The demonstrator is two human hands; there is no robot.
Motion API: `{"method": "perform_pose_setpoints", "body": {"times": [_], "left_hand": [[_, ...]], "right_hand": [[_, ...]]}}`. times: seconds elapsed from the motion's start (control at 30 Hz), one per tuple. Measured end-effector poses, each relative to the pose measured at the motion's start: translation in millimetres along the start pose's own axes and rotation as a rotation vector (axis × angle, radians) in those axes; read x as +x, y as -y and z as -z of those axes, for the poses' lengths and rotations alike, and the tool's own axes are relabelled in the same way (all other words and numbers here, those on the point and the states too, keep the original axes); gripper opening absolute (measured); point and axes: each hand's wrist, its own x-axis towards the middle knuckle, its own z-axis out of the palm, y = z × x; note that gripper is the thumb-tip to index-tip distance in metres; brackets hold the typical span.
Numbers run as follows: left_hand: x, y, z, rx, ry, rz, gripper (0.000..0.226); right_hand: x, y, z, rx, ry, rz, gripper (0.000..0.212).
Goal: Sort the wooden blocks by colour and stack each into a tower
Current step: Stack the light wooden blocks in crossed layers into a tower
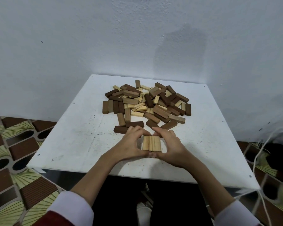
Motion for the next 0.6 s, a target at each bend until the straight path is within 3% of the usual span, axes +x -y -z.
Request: {"method": "perform_pose_setpoints", "body": {"times": [0.27, 0.37, 0.43, 0.53, 0.6], "left_hand": [[0.6, 1.0, -2.3, -0.011, -0.003, 0.004, 0.072], [-2.4, 3.0, -2.5, -0.082, 0.010, 0.042, 0.085], [-7.9, 1.1, -2.8, -0.295, -0.023, 0.093, 0.091], [-14.9, -8.5, -13.4, -0.850, -0.118, 0.187, 0.068], [-18.1, -13.6, -25.2, -1.048, -0.205, 0.231, 0.062]], "right_hand": [[1.3, -0.7, -1.0, -0.027, -0.003, 0.001, 0.082], [-1.1, -4.3, -2.0, 0.033, -0.012, 0.006, 0.083], [-5.3, -5.1, -5.2, 0.222, -0.057, -0.044, 0.076], [-10.0, -0.9, -20.4, 0.669, -0.204, -0.149, 0.055], [-10.7, 2.5, -34.1, 0.824, -0.304, -0.211, 0.050]]}}
